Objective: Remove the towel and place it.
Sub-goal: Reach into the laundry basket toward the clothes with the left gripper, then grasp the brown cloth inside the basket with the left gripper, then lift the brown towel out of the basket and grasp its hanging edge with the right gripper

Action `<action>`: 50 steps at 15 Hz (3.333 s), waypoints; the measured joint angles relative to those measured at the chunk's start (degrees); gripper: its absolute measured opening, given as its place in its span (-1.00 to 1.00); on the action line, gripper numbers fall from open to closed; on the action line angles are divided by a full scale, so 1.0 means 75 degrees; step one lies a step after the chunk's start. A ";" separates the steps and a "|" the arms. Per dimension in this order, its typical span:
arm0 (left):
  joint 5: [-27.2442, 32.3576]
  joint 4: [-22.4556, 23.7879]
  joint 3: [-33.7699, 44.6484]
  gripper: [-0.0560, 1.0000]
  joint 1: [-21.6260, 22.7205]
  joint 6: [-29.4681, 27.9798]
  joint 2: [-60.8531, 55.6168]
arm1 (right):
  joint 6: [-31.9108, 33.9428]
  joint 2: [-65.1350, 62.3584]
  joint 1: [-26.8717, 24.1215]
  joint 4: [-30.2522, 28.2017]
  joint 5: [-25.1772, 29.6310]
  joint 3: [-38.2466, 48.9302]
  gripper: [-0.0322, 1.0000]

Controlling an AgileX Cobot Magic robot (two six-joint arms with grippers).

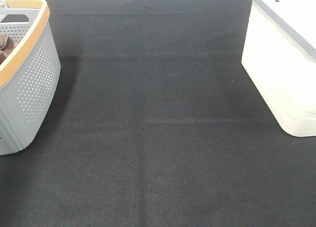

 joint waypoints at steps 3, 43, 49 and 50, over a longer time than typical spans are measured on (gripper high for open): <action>0.0619 0.0053 -0.1536 0.49 0.0000 0.0336 0.1811 | 0.0000 0.0000 0.0000 0.0000 0.0000 0.0000 0.58; 0.1849 -0.1154 -0.7189 -0.89 0.1459 0.4148 0.8633 | 0.0000 0.0000 0.0000 0.0000 0.0000 0.0000 0.58; 0.2361 -0.1910 -0.7189 -0.89 0.1459 0.3224 0.7594 | 0.0000 0.0000 0.0000 0.0000 0.0000 0.0000 0.58; 0.2368 -0.2284 -0.7189 -0.89 0.1459 0.3224 0.7334 | 0.0000 0.0000 0.0000 0.0000 0.0000 0.0000 0.58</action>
